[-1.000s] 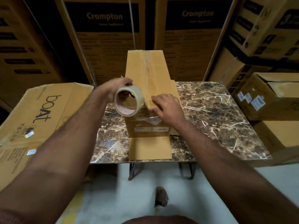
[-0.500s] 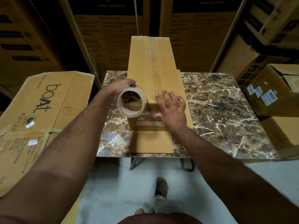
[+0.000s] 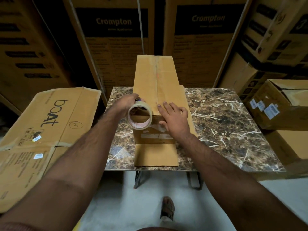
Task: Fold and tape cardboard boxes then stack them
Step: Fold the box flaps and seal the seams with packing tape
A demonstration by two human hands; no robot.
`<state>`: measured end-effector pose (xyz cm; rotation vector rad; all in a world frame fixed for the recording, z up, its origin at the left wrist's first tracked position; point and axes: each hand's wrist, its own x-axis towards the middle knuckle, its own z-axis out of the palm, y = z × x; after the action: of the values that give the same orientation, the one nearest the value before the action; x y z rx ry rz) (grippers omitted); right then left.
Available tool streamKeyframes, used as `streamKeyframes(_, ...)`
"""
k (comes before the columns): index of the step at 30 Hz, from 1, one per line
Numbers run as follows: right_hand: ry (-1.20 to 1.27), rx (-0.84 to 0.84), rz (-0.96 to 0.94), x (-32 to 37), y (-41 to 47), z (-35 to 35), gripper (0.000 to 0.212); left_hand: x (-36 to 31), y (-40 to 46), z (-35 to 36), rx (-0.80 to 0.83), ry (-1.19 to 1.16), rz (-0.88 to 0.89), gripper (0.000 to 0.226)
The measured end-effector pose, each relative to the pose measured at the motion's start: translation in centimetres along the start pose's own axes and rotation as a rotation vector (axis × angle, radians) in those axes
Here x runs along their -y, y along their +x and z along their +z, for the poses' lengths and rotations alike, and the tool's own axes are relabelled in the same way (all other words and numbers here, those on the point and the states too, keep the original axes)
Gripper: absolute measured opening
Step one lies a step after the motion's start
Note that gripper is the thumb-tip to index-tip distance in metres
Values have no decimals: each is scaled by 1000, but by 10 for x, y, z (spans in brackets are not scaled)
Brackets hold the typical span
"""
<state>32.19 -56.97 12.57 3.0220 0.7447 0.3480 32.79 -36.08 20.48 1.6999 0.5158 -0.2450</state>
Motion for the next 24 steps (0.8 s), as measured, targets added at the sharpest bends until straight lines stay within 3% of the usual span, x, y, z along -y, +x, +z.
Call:
streamKeyframes(3,208,-63,-17,-9,1,-5,53,-1,-4,5,-106,-17,68,31)
streamKeyframes(7,366,-18,-32,-15,4,-16,46,-1,-8,5,-199,91,83,38)
streamKeyframes(12,471,109,324,16,-5,-25,41,-2,-11,11,-180,164,47,29)
streamKeyframes(15,554,132,424,29,1,-40,43,-1,-19,15,-208,169,46,28)
streamKeyframes(20,539,124,521,5,6,-56,42,19,-30,25,-125,-3,-5,28)
streamKeyframes(24,425,162,644,-28,5,-62,58,23,-45,30,71,7,18,24)
